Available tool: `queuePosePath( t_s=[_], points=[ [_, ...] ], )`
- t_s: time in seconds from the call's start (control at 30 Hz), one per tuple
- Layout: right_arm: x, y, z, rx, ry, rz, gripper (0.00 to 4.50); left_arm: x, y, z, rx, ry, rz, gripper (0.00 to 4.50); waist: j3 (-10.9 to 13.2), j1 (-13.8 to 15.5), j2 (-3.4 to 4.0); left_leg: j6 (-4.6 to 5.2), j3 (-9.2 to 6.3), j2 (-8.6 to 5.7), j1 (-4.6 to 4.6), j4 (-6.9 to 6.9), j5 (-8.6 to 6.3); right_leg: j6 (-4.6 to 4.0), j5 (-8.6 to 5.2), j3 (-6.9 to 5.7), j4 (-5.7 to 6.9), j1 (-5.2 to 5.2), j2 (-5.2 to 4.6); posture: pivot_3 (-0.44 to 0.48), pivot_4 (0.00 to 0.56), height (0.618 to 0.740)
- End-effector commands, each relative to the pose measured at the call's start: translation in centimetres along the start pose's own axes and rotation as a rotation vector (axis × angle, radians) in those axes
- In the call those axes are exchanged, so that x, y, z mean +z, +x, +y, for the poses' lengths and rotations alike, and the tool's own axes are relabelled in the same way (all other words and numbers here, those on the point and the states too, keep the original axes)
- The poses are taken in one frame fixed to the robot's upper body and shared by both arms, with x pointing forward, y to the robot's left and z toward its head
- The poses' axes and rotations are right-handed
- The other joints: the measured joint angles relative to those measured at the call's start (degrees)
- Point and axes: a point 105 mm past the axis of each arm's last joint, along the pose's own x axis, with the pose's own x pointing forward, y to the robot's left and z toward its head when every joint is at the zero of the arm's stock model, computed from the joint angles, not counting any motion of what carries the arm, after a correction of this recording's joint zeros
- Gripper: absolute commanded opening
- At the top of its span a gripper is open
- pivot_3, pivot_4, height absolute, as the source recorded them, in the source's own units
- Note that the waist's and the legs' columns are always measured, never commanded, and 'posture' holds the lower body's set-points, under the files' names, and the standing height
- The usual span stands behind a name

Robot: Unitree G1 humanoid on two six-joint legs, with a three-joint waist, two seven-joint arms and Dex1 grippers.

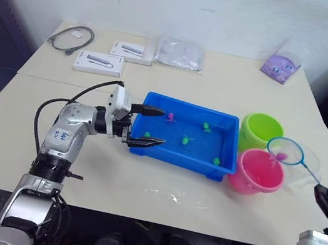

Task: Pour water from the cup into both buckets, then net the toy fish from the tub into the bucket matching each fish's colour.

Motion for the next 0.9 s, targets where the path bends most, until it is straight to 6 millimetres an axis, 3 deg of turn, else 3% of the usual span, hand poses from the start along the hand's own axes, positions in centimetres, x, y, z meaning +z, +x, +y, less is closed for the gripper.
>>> queuePosePath(
  t_s=[0.03, 0.13, 0.27, 0.4, 0.47, 0.6, 0.67, 0.83, 0.9],
  points=[
    [-1.0, 0.2, -3.7, -0.128, -0.062, 0.055, 0.00, 1.2, 0.3, -0.1, -0.007, 0.049, -0.033, 4.49, 0.0, 0.0, 0.03, 0.00, 0.01, 0.00, 0.00, 0.00, 0.00, 0.00, 0.00, 0.02, 0.00, -0.01, 0.00, 0.000, 0.150, 0.740],
    [-0.7, 0.1, -4.2, -0.148, -0.078, 0.034, 0.00, 1.1, 0.4, -0.1, -0.006, 0.045, -0.031, 4.49, 0.0, -0.2, 0.00, 0.01, 0.07, 0.01, 0.04, 0.01, 0.00, 0.02, 0.01, 0.06, 0.02, 0.01, 0.01, 0.000, 0.150, 0.740],
    [-0.9, 0.7, -6.4, -0.223, -0.096, 0.054, 0.00, 1.0, 0.3, -0.1, 0.000, 0.041, -0.034, 4.49, 0.0, -0.2, 0.00, -0.01, 0.07, 0.03, 0.06, -0.03, 0.00, 0.02, 0.01, 0.08, 0.04, -0.01, 0.06, 0.000, 0.150, 0.740],
    [0.0, 0.6, -1.1, -0.019, -0.045, 0.032, 0.00, 0.7, 0.6, -0.1, -0.001, 0.033, -0.043, 4.49, 0.0, 0.0, -0.03, -0.01, 0.08, 0.03, 0.07, -0.02, 0.00, 0.02, 0.01, 0.09, 0.02, 0.01, 0.06, 0.000, 0.150, 0.740],
    [-0.1, 0.6, -2.0, -0.072, -0.054, 0.044, 0.00, 0.6, 0.8, -0.2, -0.013, 0.038, -0.041, 4.49, 0.0, 0.1, -0.01, 0.01, 0.06, 0.01, 0.03, -0.03, -0.01, 0.01, 0.01, 0.08, -0.01, -0.01, 0.05, 0.000, 0.150, 0.740],
    [-1.3, 0.6, -7.2, -0.226, -0.119, 0.088, 0.00, 0.7, 0.6, 0.0, 0.005, 0.042, -0.047, 4.49, 0.0, -0.2, 0.00, 0.03, 0.15, 0.00, 0.03, -0.01, -0.02, 0.03, 0.02, 0.17, -0.01, -0.02, 0.04, 0.000, 0.150, 0.740],
    [-1.2, 0.5, -7.6, -0.228, -0.107, 0.077, 0.00, 0.7, 0.6, 0.1, 0.007, 0.043, -0.046, 4.49, 0.0, -0.4, -0.03, 0.04, 0.22, 0.01, 0.09, -0.02, -0.02, 0.06, 0.03, 0.24, 0.02, 0.00, 0.07, 0.000, 0.150, 0.740],
    [-0.6, 0.3, -5.2, -0.179, -0.044, 0.072, 0.00, 0.7, 0.7, 0.2, 0.008, 0.040, -0.047, 4.49, 0.0, 0.0, -0.07, 0.00, 0.19, 0.06, 0.11, -0.13, 0.00, 0.05, 0.03, 0.25, 0.01, -0.02, 0.15, 0.000, 0.150, 0.740],
    [-0.2, 0.2, -1.4, -0.062, 0.024, 0.073, 0.00, 0.7, 0.7, 0.2, 0.007, 0.040, -0.049, 4.49, 0.0, 0.0, -0.08, 0.01, 0.20, 0.03, 0.10, -0.12, 0.00, 0.05, 0.03, 0.26, -0.01, -0.02, 0.12, 0.000, 0.150, 0.740]
  ],
)
